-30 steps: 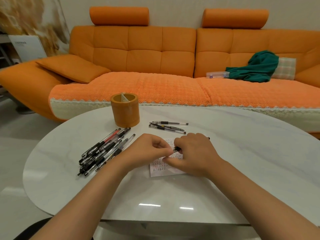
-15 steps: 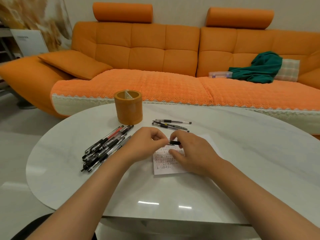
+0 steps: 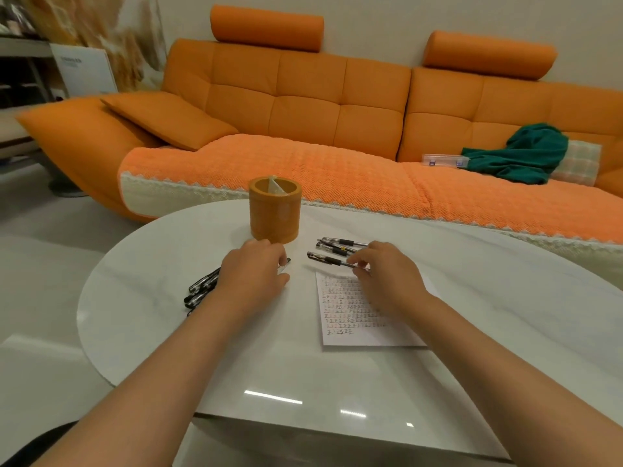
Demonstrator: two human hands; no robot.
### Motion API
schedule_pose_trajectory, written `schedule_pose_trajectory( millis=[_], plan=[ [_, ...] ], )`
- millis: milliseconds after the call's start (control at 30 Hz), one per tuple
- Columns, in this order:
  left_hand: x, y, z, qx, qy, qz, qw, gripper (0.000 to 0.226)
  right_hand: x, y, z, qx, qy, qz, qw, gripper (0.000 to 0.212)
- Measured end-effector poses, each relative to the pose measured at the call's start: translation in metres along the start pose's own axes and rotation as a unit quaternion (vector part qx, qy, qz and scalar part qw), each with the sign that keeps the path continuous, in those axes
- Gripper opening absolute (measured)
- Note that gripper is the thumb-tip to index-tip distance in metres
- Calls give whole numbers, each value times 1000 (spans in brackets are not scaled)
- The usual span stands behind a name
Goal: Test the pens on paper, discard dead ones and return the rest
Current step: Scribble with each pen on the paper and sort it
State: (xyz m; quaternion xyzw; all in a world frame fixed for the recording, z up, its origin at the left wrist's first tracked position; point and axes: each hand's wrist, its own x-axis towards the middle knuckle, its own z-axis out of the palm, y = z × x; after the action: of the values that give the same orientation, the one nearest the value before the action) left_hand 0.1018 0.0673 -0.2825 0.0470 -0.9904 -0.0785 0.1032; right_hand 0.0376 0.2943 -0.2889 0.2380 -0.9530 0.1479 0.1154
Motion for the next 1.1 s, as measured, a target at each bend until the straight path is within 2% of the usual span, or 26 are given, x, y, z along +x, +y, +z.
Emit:
schedule_pose_trajectory(
  millis=[133, 367, 533, 633, 767, 900, 1100],
  plan=[
    [-2, -7, -3, 25, -12, -13, 1000, 22, 21, 1, 9, -20, -19, -3, 1000, 24],
    [-1, -6, 3, 108, -12, 22, 994, 27, 39, 3, 15, -77, -42, -3, 996, 32],
    [0, 0, 8, 134, -6, 52, 990, 20, 36, -5, 16, -80, -26, -14, 996, 37],
    [1, 4, 9, 140, 2, 59, 988, 21, 28, -16, 14, -33, -13, -42, 998, 37],
    [-1, 14, 0, 59, 19, 75, 995, 24, 8, -32, 7, 72, -23, -88, 993, 42],
    [-8, 22, -9, -54, 39, 110, 992, 23, -7, -36, 3, 63, -35, -112, 991, 40],
    [-11, 34, -6, -152, -9, 137, 979, 21, -26, -12, -5, 97, -36, -86, 991, 26]
  ],
)
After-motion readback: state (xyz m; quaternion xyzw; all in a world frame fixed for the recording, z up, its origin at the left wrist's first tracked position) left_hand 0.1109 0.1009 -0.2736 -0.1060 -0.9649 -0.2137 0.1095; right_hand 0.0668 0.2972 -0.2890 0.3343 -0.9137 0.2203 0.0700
